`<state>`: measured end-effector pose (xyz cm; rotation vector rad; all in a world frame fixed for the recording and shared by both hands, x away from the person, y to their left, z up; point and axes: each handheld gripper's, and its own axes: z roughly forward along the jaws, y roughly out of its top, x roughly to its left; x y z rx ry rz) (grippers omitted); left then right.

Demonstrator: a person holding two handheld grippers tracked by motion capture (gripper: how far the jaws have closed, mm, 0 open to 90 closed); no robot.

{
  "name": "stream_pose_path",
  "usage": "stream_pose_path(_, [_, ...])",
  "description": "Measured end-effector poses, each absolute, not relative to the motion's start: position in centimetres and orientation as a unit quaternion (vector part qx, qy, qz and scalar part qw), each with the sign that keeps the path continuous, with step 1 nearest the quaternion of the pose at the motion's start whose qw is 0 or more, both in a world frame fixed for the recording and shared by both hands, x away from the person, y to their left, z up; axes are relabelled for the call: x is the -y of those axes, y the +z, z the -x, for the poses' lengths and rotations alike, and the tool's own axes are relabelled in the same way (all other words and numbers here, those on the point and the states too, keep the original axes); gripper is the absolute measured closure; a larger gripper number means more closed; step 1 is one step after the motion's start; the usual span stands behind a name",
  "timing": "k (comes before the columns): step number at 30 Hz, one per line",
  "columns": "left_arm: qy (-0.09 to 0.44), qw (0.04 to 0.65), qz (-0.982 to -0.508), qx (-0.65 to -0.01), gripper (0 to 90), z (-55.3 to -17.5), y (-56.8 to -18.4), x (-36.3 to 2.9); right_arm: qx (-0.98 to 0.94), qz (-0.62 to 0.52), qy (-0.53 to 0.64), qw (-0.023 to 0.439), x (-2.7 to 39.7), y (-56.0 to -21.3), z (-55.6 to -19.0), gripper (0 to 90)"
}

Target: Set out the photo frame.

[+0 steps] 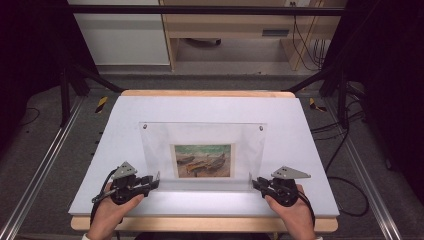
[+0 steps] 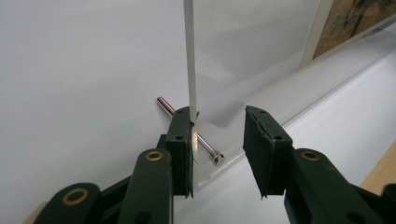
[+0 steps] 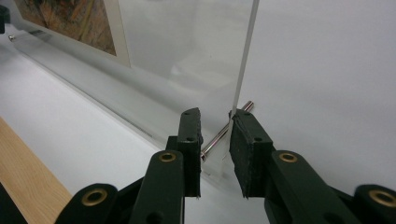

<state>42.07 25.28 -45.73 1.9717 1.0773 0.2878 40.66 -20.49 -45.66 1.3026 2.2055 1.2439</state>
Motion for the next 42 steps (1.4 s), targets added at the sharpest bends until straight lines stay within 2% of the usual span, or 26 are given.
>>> stream_pose_path(42, [0.128, 0.398, -0.806, -0.419, 59.1, -41.75, -45.72, -24.65, -0.782, -0.44, 0.412, 0.159, 19.95, -45.85, -40.26, 69.9])
